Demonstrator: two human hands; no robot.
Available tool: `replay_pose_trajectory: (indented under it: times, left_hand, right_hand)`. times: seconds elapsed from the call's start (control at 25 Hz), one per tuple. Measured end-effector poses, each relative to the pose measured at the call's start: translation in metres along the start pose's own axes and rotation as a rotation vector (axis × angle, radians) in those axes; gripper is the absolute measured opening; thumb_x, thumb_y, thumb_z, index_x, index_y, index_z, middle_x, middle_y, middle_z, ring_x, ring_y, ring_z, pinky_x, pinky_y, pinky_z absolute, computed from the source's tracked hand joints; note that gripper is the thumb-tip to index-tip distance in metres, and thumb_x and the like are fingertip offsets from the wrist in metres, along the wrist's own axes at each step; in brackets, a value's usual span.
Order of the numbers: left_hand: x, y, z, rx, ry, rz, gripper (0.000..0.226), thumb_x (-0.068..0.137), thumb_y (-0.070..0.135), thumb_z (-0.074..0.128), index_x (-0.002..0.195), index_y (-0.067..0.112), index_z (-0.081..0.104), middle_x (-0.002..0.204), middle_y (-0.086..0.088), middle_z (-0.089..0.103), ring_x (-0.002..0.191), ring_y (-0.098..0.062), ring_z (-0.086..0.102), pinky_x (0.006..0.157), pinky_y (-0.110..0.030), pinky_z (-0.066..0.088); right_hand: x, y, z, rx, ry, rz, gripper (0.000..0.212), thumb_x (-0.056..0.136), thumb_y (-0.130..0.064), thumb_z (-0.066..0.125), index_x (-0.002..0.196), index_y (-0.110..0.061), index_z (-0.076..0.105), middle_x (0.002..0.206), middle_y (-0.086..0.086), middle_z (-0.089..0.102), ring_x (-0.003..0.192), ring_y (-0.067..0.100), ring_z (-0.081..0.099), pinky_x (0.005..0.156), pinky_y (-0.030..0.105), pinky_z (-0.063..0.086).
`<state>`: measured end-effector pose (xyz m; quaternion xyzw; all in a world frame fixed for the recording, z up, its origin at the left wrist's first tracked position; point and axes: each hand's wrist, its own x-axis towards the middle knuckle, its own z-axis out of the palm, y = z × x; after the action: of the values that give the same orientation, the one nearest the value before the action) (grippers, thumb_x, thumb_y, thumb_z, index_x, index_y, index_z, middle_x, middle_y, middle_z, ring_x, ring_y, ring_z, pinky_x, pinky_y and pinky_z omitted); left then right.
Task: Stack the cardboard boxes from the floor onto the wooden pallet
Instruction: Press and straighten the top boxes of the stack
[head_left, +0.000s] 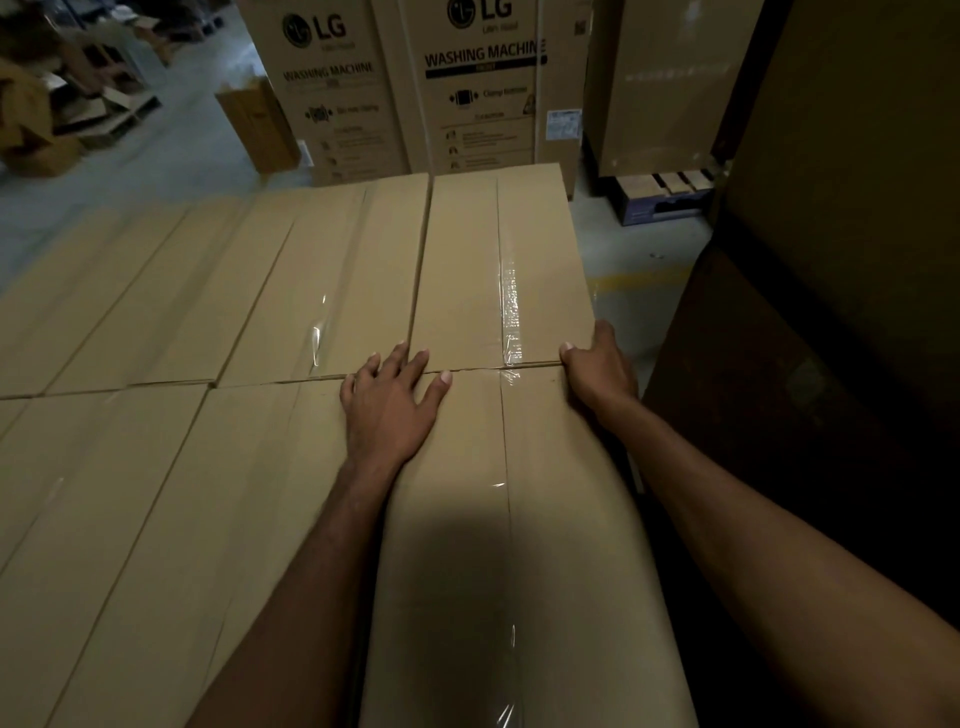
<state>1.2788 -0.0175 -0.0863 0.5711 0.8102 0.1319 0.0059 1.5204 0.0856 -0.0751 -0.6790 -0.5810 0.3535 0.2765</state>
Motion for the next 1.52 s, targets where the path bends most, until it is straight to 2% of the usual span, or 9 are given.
replay_pose_trajectory:
  times: [0.2,0.36,0.48,0.6,0.72,0.88,1.08,1.24,1.52]
  left_hand:
    - [-0.001,0.000,0.002,-0.039,0.034,-0.004,0.059,0.099,0.069,0.039,0.145,0.037,0.054,0.161,0.007,0.041,0.150,-0.026,0.031,0.121,-0.052,0.020]
    - [-0.001,0.002,0.001,-0.072,0.009,-0.001,0.058,0.100,0.067,0.039,0.146,0.035,0.054,0.163,0.005,0.039,0.151,-0.028,0.029,0.122,-0.052,0.017]
    - [-0.002,0.001,-0.007,-0.126,-0.115,0.014,0.061,0.102,0.064,0.037,0.155,0.033,0.043,0.168,0.003,0.026,0.156,-0.030,0.017,0.125,-0.053,0.010]
    - [-0.026,-0.015,-0.028,-0.185,-0.222,0.005,0.067,0.103,0.060,0.037,0.163,0.037,0.018,0.172,0.005,0.005,0.159,-0.023,0.000,0.126,-0.052,-0.001]
    - [-0.061,-0.047,-0.040,-0.103,-0.241,-0.028,0.070,0.103,0.055,0.035,0.164,0.037,0.006,0.172,0.009,-0.002,0.159,-0.016,-0.005,0.126,-0.050,-0.006]
    - [-0.084,-0.066,-0.048,-0.147,-0.276,-0.001,0.068,0.103,0.057,0.038,0.163,0.038,0.013,0.172,0.011,0.002,0.158,-0.011,-0.003,0.128,-0.046,-0.002]
    - [-0.138,-0.085,-0.076,-0.199,-0.291,0.013,0.067,0.101,0.046,0.046,0.162,0.040,0.019,0.171,0.014,0.011,0.157,-0.010,0.006,0.128,-0.044,0.003]
    - [-0.211,-0.129,-0.096,-0.166,-0.253,0.008,0.074,0.091,0.054,0.037,0.162,0.040,0.019,0.171,0.012,0.015,0.158,-0.015,0.011,0.126,-0.051,0.004]
    - [-0.268,-0.161,-0.082,-0.035,-0.231,0.083,0.061,0.105,0.057,0.031,0.162,0.037,0.022,0.172,0.007,0.011,0.159,-0.019,0.006,0.126,-0.053,0.003]
  right_hand:
    - [0.005,0.004,-0.001,0.010,0.003,-0.012,0.040,0.094,-0.034,0.057,0.130,-0.020,0.049,0.127,0.008,0.066,0.117,0.037,0.061,0.098,0.042,0.048]
    - [0.008,0.006,0.000,-0.069,-0.035,-0.013,0.049,0.098,-0.042,0.051,0.141,-0.020,0.042,0.137,0.010,0.062,0.124,0.038,0.057,0.106,0.049,0.043]
    - [-0.009,0.006,0.001,-0.384,-0.042,-0.122,0.067,0.105,-0.054,0.035,0.160,-0.019,0.023,0.165,0.014,0.031,0.149,0.038,0.033,0.119,0.059,0.025]
    - [-0.031,0.005,0.007,-0.627,-0.008,-0.387,0.071,0.103,-0.064,0.022,0.162,-0.026,0.021,0.173,0.007,0.007,0.159,0.029,0.004,0.122,0.062,0.002]
    - [-0.034,0.006,0.015,-0.722,-0.005,-0.480,0.064,0.101,-0.067,0.027,0.152,-0.032,0.042,0.165,0.003,0.032,0.153,0.027,0.022,0.120,0.061,0.013]
    - [-0.037,-0.003,0.020,-0.773,0.080,-0.449,0.051,0.102,-0.058,0.036,0.136,-0.026,0.058,0.146,0.005,0.053,0.138,0.028,0.041,0.116,0.054,0.027]
    - [-0.179,-0.014,0.038,-0.595,-0.123,-0.412,0.068,0.102,-0.066,0.029,0.157,-0.026,0.033,0.168,0.011,0.023,0.156,0.029,0.016,0.123,0.058,0.012]
    - [-0.317,0.007,0.057,-0.608,-0.223,-0.455,0.080,0.096,-0.078,0.020,0.162,-0.033,0.017,0.172,0.008,0.007,0.159,0.026,0.000,0.124,0.059,-0.002]
    - [-0.353,0.018,0.082,-0.735,-0.161,-0.444,0.087,0.094,-0.082,0.013,0.165,-0.032,0.011,0.173,0.011,0.001,0.159,0.028,-0.005,0.125,0.059,-0.001]
